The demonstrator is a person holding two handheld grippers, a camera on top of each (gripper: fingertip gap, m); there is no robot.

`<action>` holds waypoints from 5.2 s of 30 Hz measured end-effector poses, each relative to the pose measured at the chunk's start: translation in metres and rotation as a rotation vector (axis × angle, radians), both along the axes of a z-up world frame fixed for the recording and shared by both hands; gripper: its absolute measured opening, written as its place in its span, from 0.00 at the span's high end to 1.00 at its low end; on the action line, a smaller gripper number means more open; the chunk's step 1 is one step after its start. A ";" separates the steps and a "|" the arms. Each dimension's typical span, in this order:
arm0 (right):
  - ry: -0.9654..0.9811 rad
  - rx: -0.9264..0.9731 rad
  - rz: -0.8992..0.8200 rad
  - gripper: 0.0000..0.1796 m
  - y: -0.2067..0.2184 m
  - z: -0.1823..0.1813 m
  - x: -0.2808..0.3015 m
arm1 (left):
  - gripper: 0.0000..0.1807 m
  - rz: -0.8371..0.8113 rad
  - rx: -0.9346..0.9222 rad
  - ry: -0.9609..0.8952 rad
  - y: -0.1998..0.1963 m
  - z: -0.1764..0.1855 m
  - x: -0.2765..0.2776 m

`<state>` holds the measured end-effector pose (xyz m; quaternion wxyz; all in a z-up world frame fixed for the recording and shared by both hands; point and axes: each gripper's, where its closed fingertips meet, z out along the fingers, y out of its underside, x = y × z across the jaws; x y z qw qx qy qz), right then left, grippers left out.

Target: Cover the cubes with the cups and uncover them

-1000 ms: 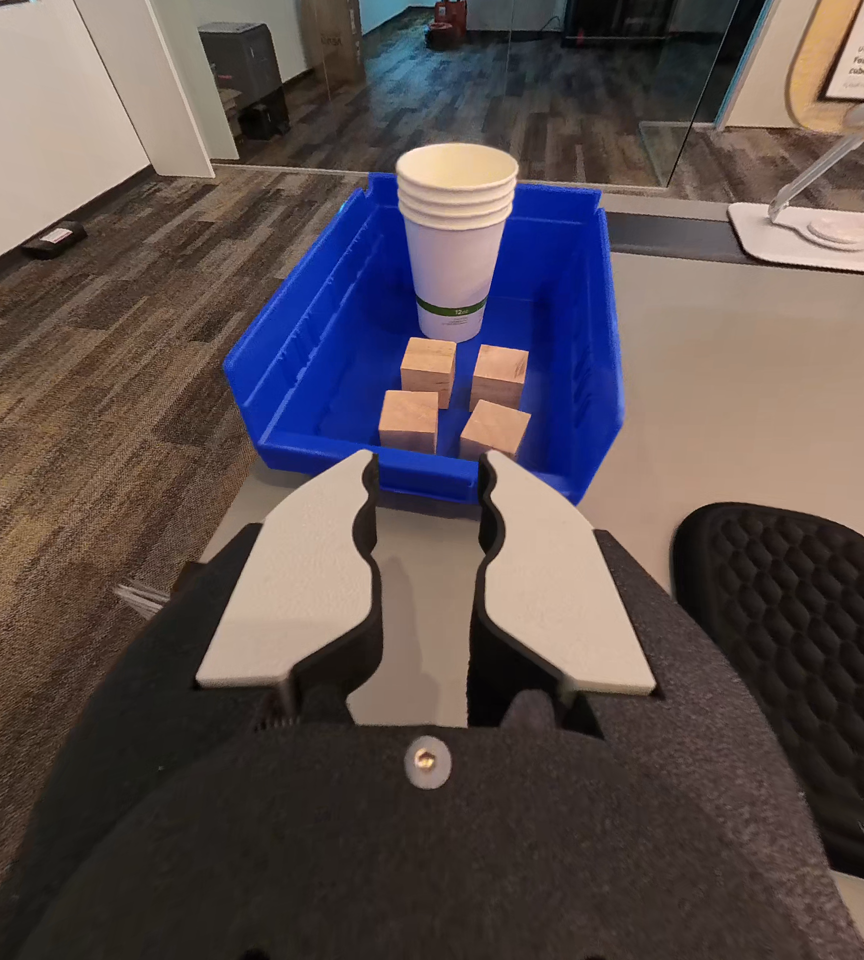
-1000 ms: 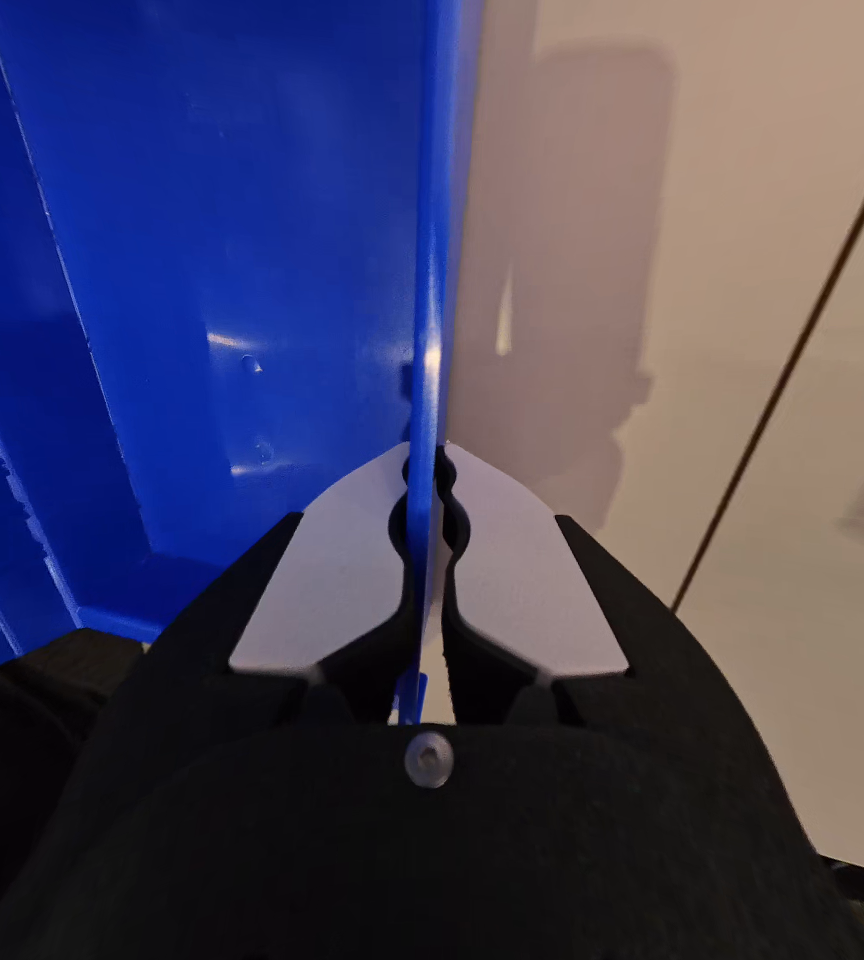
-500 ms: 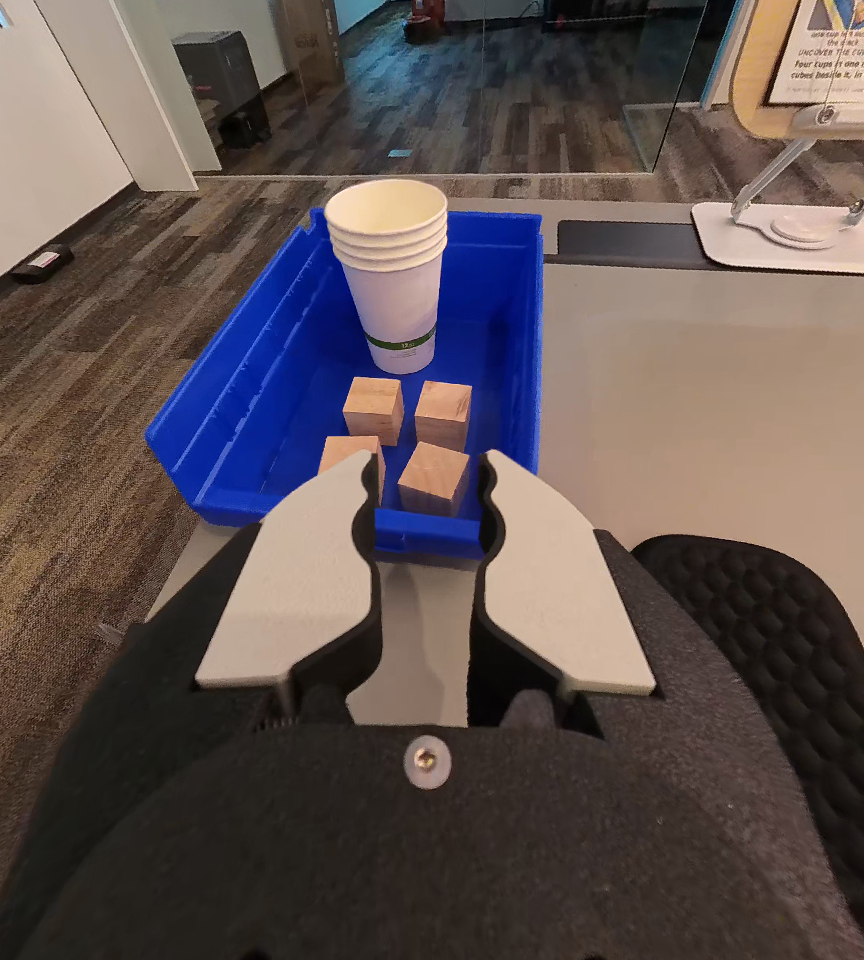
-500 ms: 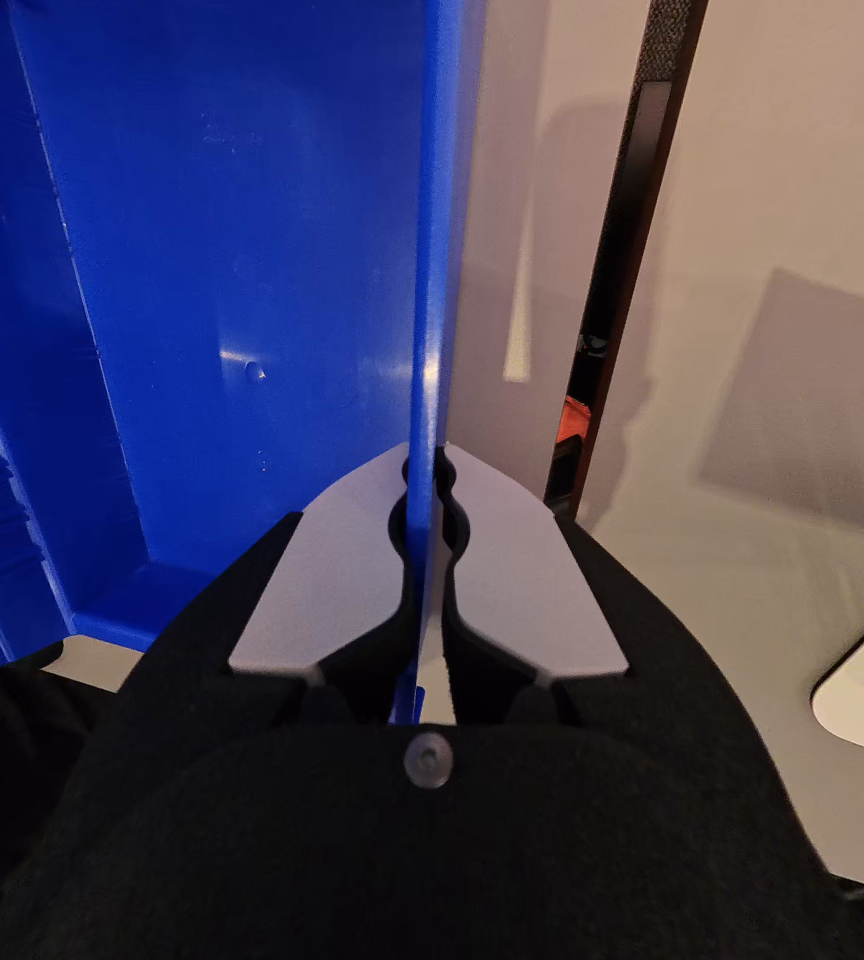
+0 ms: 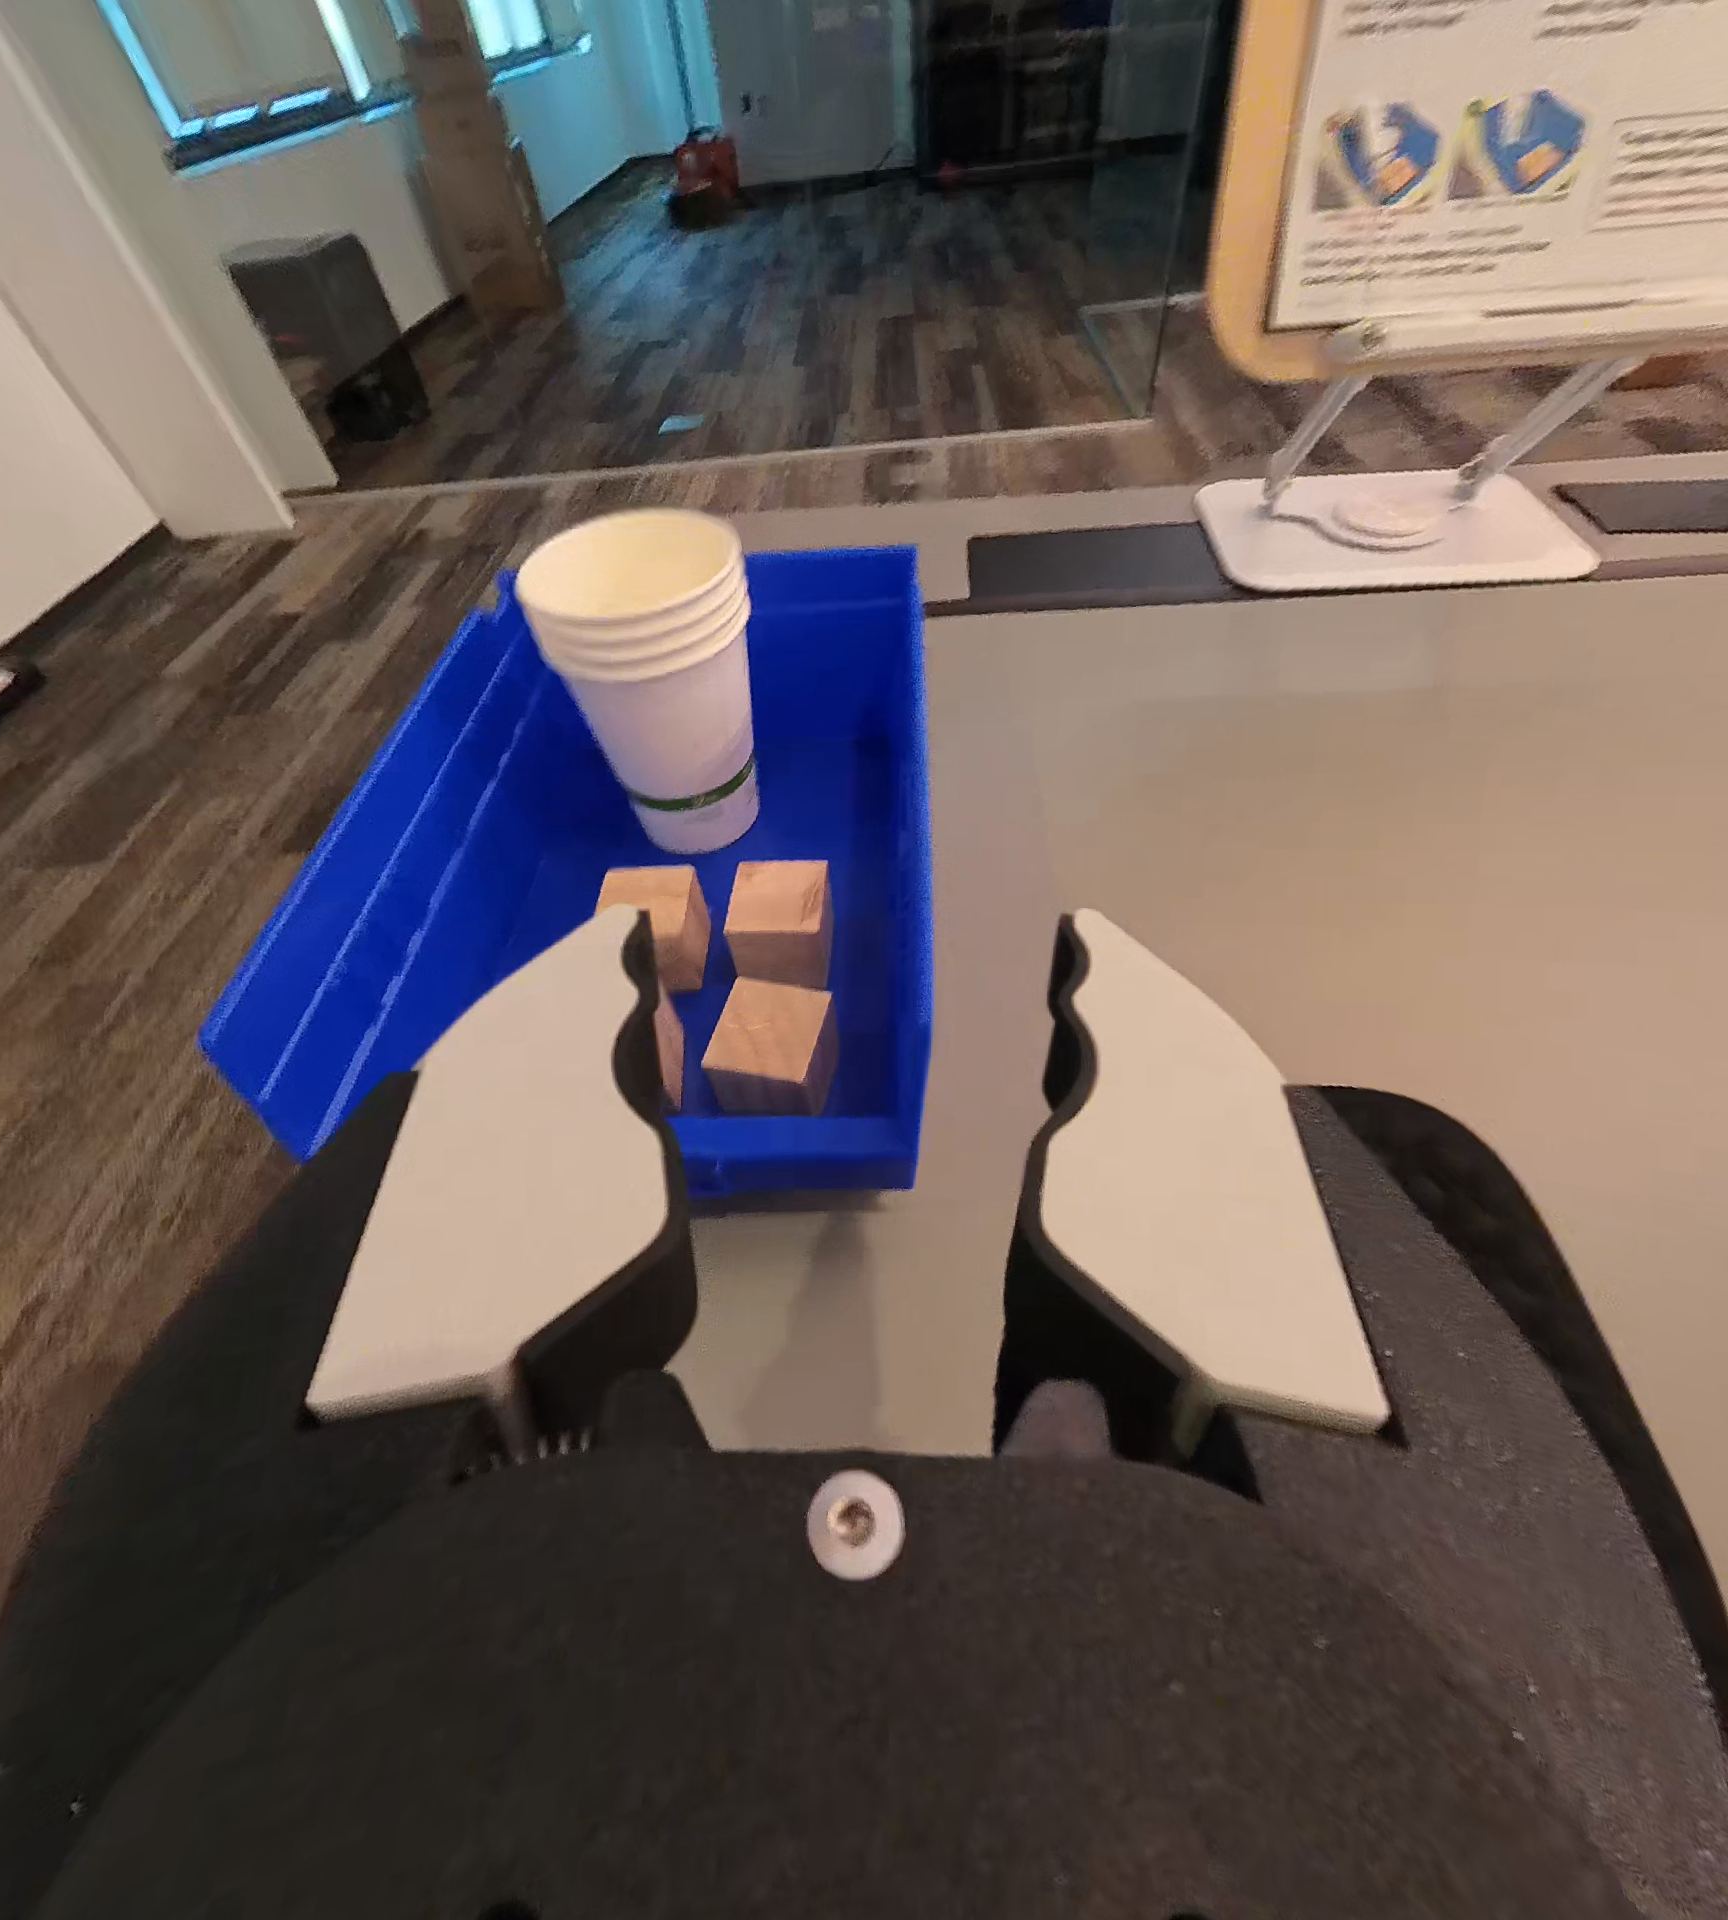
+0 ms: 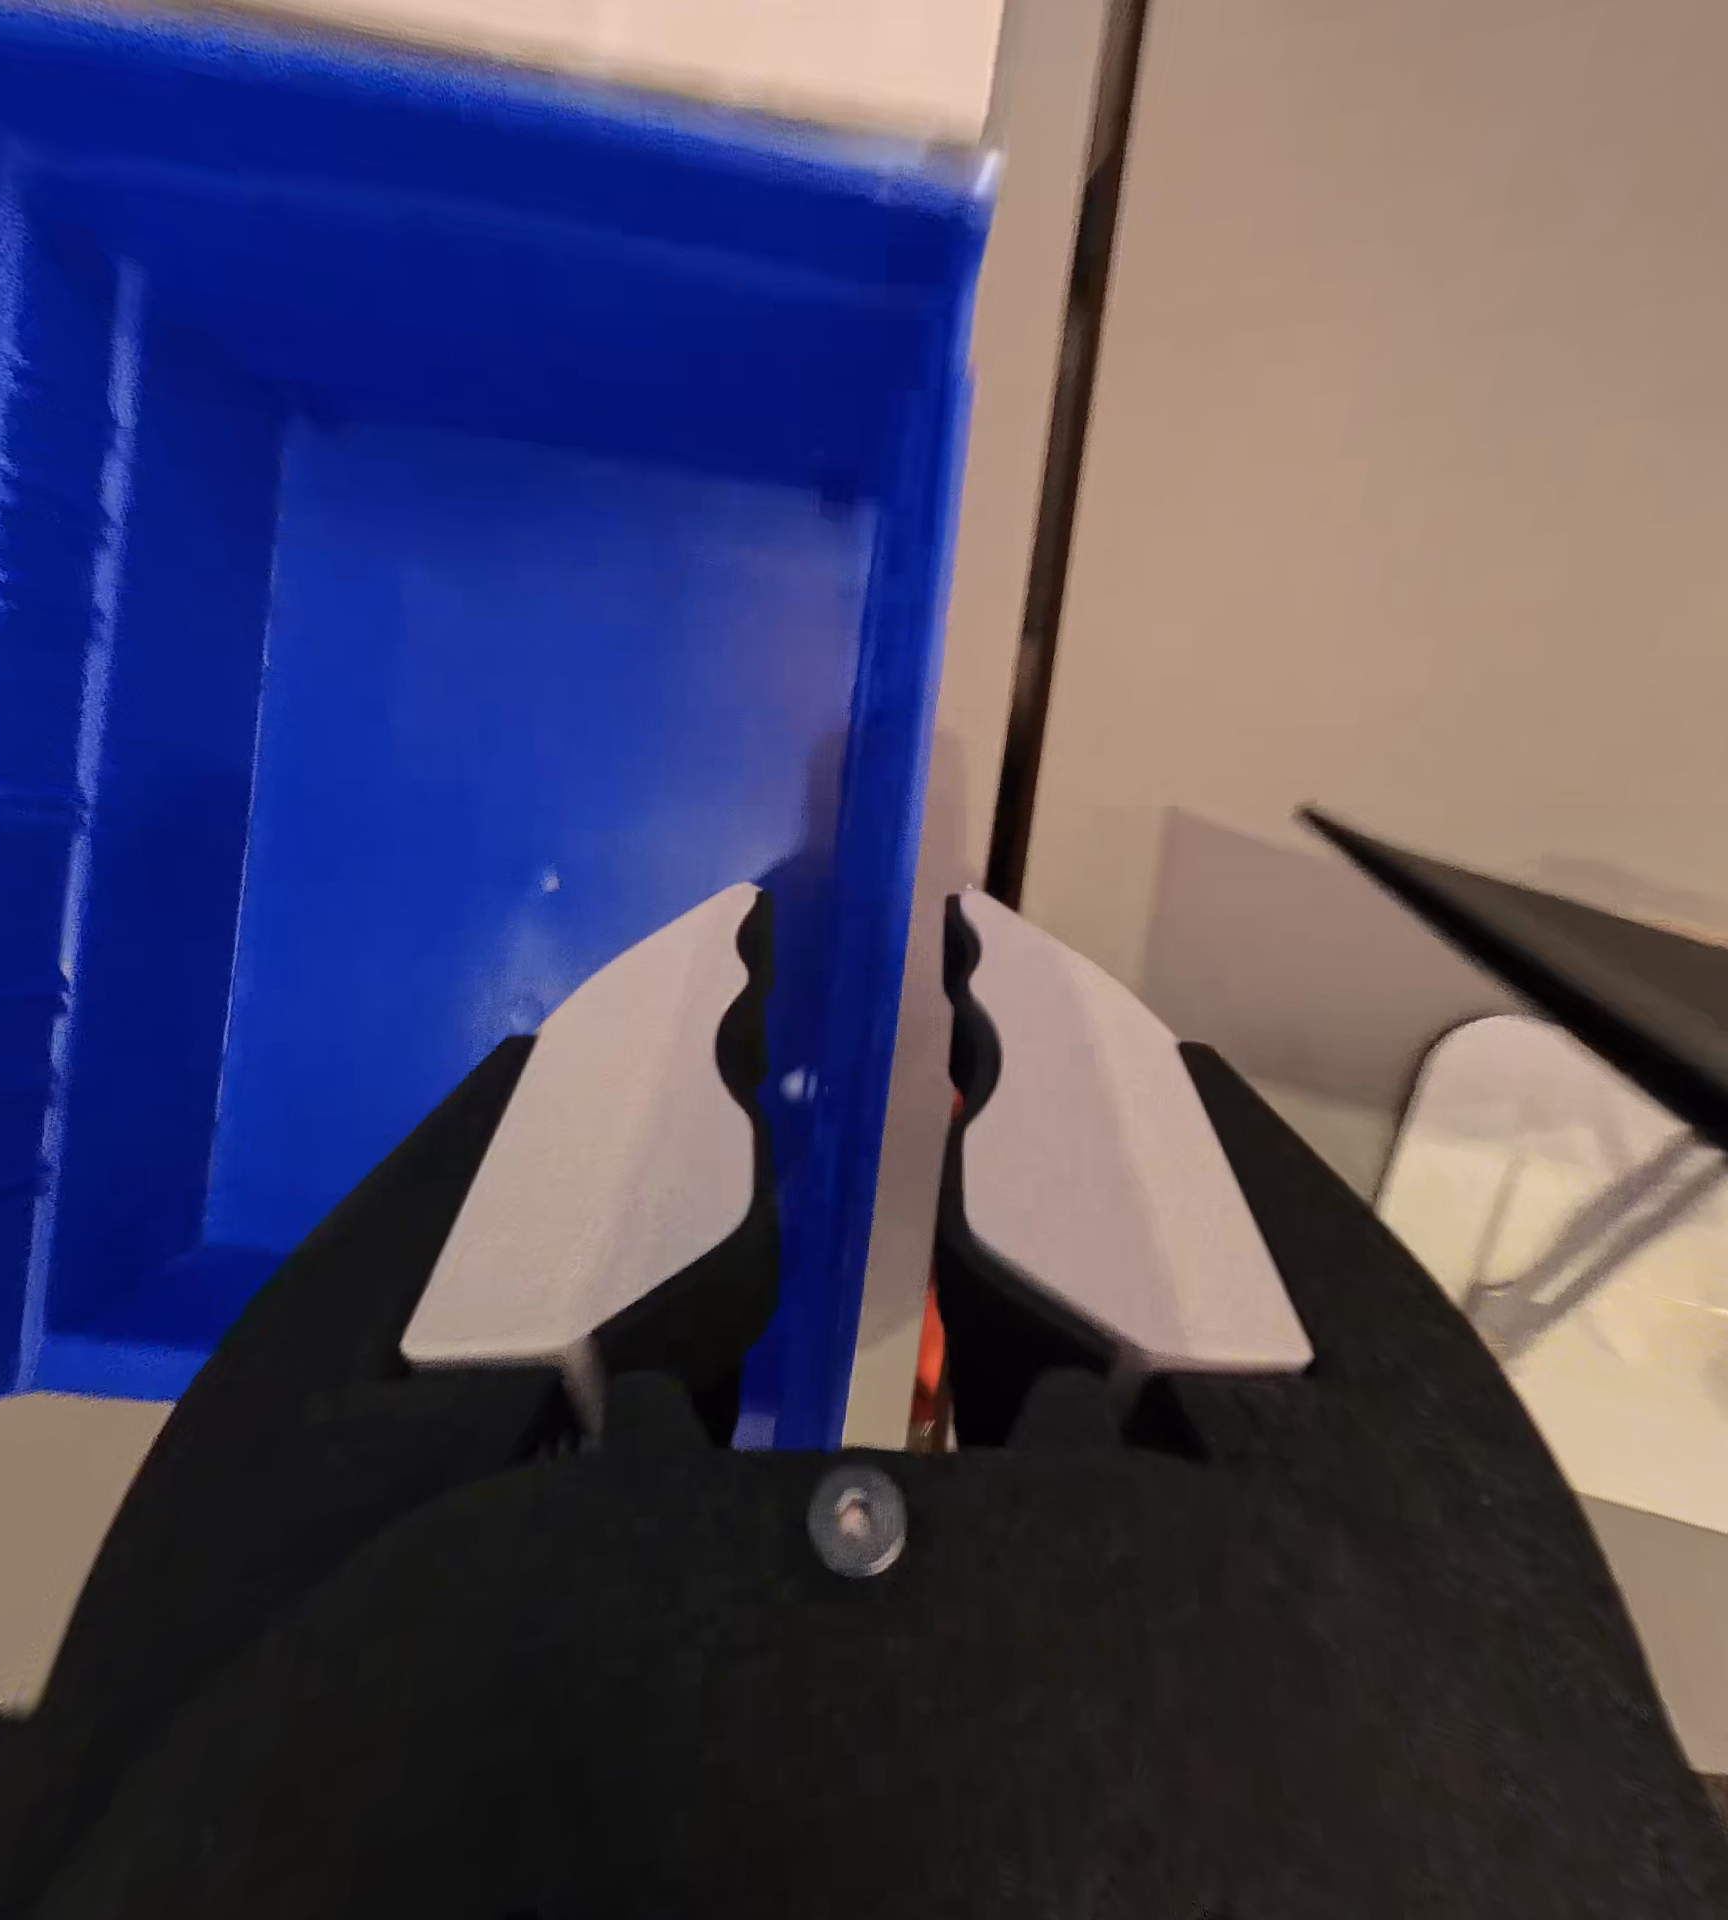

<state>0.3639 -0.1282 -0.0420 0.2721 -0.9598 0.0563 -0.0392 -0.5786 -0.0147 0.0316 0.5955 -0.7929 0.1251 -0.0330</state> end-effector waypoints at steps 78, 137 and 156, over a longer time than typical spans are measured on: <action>0.248 0.943 0.914 1.00 0.226 0.122 -0.450 | 1.00 -0.529 -0.020 0.307 0.152 0.077 0.193; 0.262 0.637 0.869 0.96 0.233 0.065 -0.419 | 0.75 0.166 -0.984 0.081 0.145 -0.159 -0.084; 0.288 0.638 0.835 0.95 0.232 0.062 -0.404 | 0.75 0.100 -0.826 0.206 0.137 -0.093 -0.082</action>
